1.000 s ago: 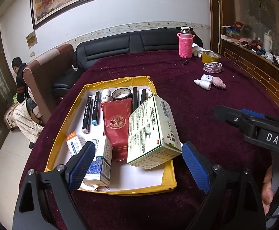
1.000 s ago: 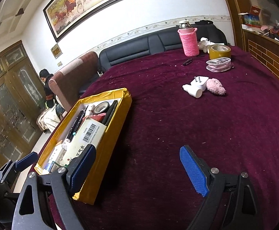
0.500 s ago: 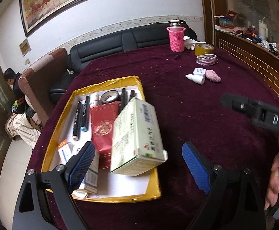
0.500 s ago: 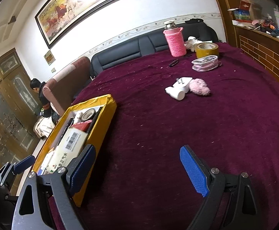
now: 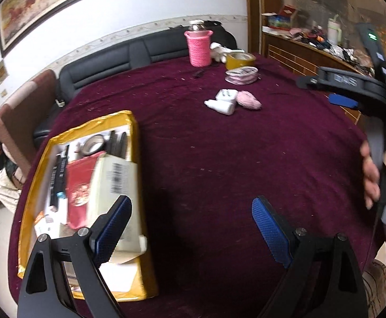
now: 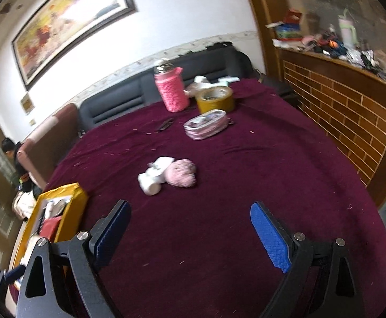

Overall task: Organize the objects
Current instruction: 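Move right gripper to the pink fluffy ball and grasp it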

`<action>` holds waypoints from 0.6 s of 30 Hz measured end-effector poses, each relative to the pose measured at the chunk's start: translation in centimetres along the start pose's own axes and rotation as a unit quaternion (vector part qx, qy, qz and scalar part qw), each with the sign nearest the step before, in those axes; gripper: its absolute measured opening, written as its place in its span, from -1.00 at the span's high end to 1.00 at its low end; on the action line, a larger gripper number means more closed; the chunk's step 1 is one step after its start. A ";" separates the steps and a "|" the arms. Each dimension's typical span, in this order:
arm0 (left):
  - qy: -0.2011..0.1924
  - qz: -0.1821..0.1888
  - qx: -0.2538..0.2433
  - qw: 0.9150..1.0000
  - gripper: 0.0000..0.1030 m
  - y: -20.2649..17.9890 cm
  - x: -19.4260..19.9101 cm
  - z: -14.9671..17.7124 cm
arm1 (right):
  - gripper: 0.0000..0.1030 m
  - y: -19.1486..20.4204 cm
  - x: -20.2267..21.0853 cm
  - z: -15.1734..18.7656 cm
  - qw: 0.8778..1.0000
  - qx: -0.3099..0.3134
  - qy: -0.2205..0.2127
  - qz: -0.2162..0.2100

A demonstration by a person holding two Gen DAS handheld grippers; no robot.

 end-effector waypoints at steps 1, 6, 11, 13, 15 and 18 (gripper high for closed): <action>0.004 0.003 -0.001 1.000 -0.78 -0.2 -0.3 0.0 | -0.84 -0.2 -0.7 -0.2 1.000 -0.002 0.008 0.003; 0.015 0.010 0.005 1.000 -0.78 -0.4 -1.1 -0.1 | -0.84 0.1 -5.5 -1.4 0.998 0.001 0.056 -0.002; 0.018 0.014 0.022 0.999 -0.78 0.3 -1.6 -0.5 | -0.83 1.1 -10.1 -2.1 0.996 0.016 0.087 0.001; 0.017 0.016 0.027 0.999 -0.78 0.6 -1.8 -0.8 | -0.83 1.4 -11.6 -2.2 0.995 0.025 0.095 0.004; 0.016 0.020 0.034 0.999 -0.78 0.9 -2.1 -1.2 | -0.83 1.7 -12.9 -2.2 0.994 0.029 0.104 -0.003; 0.015 0.026 0.035 0.999 -0.78 1.1 -2.4 -2.0 | -0.83 1.8 -13.9 -2.2 0.994 0.026 0.107 -0.015</action>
Point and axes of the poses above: each gripper's, at about its wrist camera, not at the fingertips, and x roughly against the way its jaws point, y to its left, z to its underside, the point moved 4 cm from there along -x, roughly the way its jaws point, and after that the axes turned 1 degree about -z, right-handed, at the moved point
